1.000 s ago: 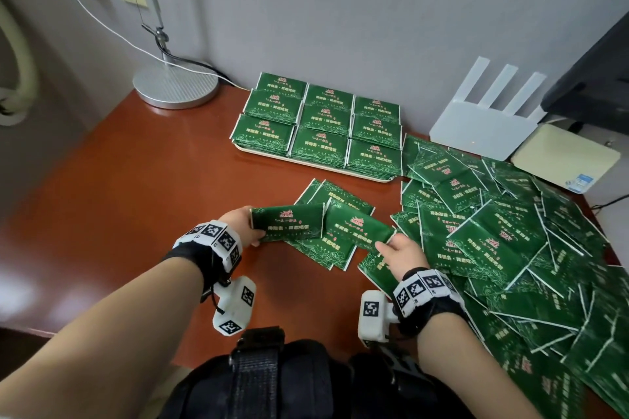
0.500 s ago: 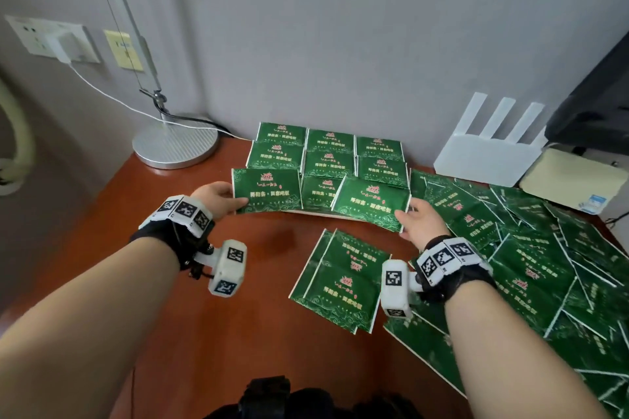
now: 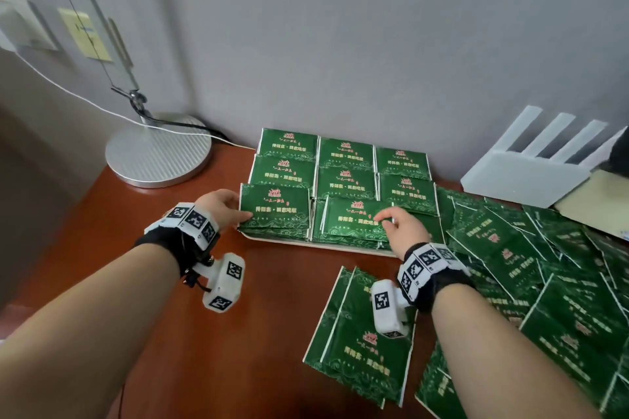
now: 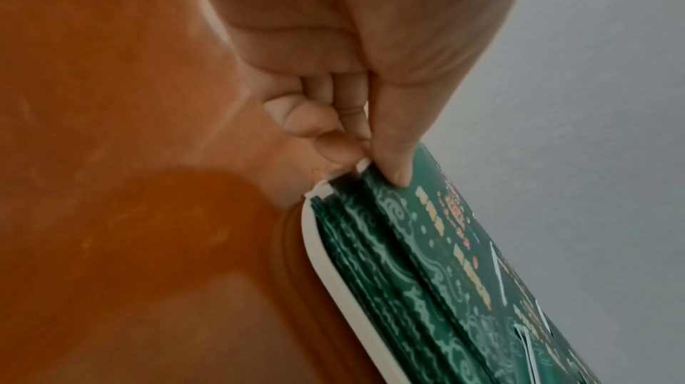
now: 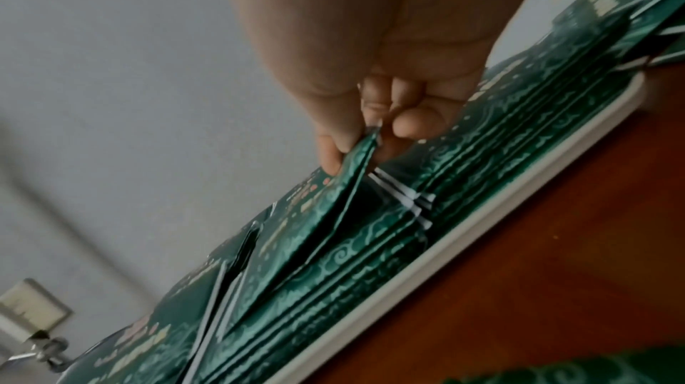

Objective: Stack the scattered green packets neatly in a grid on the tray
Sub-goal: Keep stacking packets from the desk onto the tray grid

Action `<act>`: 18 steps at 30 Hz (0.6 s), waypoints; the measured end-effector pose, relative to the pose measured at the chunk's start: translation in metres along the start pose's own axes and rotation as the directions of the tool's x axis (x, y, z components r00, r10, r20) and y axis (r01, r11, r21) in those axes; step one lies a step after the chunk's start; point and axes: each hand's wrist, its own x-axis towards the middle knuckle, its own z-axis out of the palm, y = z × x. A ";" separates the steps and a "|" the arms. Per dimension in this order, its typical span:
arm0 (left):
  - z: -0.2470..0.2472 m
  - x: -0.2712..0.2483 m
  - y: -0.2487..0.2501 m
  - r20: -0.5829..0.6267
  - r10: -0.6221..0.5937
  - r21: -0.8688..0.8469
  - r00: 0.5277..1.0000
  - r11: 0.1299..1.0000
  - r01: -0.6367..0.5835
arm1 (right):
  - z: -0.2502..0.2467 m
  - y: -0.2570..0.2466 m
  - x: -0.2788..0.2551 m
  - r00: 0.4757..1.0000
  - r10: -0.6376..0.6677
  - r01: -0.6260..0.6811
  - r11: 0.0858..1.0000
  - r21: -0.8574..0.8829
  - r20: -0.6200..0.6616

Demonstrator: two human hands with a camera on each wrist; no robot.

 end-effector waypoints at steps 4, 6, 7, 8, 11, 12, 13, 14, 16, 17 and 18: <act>-0.003 0.007 -0.005 -0.062 0.036 0.060 0.997 0.998 -0.032 | 0.002 0.001 0.007 0.998 -0.062 0.062 0.997 -0.044 0.011; -0.004 0.008 -0.006 -0.054 0.048 0.086 0.997 0.995 -0.043 | 0.003 0.001 0.008 0.994 -0.103 0.104 0.993 -0.061 0.029; -0.004 0.008 -0.007 -0.047 0.051 0.099 0.998 0.994 -0.046 | 0.004 0.002 0.009 0.992 -0.118 0.120 0.991 -0.061 0.040; -0.003 0.008 -0.006 -0.042 0.055 0.113 0.998 0.992 -0.050 | 0.005 0.003 0.009 0.991 -0.127 0.130 0.990 -0.058 0.051; -0.001 0.006 -0.003 -0.026 0.054 0.136 0.998 0.989 -0.050 | 0.006 0.007 0.009 0.987 -0.144 0.148 0.987 -0.057 0.069; 0.000 0.006 -0.002 -0.020 0.048 0.142 0.999 0.989 -0.045 | 0.006 0.007 0.008 0.986 -0.150 0.155 0.986 -0.061 0.074; 0.001 0.006 -0.001 -0.017 0.039 0.147 0.999 0.988 -0.036 | 0.006 0.007 0.008 0.985 -0.153 0.158 0.985 -0.063 0.077; 0.002 0.006 0.000 -0.019 0.030 0.154 0.999 0.988 -0.027 | 0.006 0.006 0.008 0.985 -0.153 0.158 0.985 -0.062 0.079; 0.002 0.007 0.001 -0.028 0.027 0.162 0.999 0.987 -0.022 | 0.006 0.007 0.008 0.985 -0.152 0.158 0.986 -0.062 0.080; 0.002 0.007 0.002 -0.032 0.025 0.163 0.999 0.986 -0.020 | 0.006 0.008 0.009 0.985 -0.152 0.158 0.985 -0.067 0.079; 0.002 0.007 0.002 -0.035 0.023 0.165 0.999 0.986 -0.017 | 0.006 0.008 0.010 0.985 -0.153 0.159 0.984 -0.076 0.080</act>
